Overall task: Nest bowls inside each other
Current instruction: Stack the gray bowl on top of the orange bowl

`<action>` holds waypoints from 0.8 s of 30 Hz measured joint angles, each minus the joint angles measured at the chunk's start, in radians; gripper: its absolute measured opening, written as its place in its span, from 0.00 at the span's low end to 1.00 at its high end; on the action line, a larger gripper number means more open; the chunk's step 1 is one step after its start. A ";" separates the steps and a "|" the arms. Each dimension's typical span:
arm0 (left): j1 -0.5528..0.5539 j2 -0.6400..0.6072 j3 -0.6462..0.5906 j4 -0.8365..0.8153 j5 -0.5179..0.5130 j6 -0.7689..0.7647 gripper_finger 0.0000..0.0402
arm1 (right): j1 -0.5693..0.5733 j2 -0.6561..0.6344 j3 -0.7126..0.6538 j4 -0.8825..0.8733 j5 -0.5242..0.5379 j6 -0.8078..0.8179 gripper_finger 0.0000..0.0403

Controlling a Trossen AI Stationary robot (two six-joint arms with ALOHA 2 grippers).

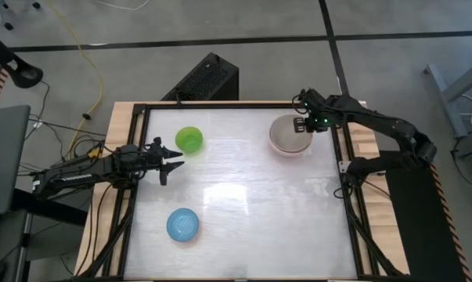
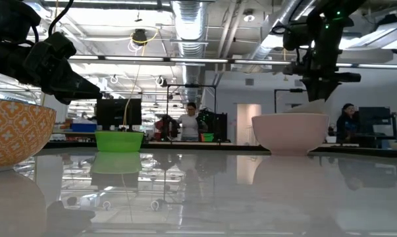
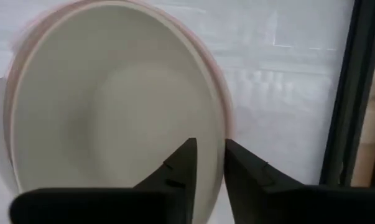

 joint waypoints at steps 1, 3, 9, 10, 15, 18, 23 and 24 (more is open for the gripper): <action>0.000 0.000 0.000 0.000 0.000 0.000 0.39 | 0.000 0.000 0.000 -0.001 0.008 -0.010 0.27; 0.000 0.000 0.000 0.000 0.000 0.000 0.39 | 0.000 0.000 0.002 -0.003 0.042 -0.034 0.30; 0.000 0.000 0.000 0.000 0.000 0.000 0.39 | 0.000 0.000 0.034 -0.008 0.109 -0.075 0.39; 0.000 0.000 0.000 0.000 0.000 0.000 0.39 | 0.000 0.000 0.043 -0.008 0.116 -0.083 0.40; 0.000 0.000 0.000 0.000 0.000 0.000 0.39 | 0.031 0.000 0.060 0.019 0.234 -0.050 0.40; 0.000 0.000 0.000 0.000 0.000 0.000 0.39 | 0.111 0.000 0.033 0.091 0.391 0.018 0.39; 0.000 0.000 0.000 0.000 0.000 0.000 0.39 | 0.244 0.000 -0.011 0.116 0.593 0.133 0.35; 0.000 0.000 0.000 0.000 0.000 0.000 0.39 | 0.263 0.000 -0.021 0.116 0.605 0.153 0.34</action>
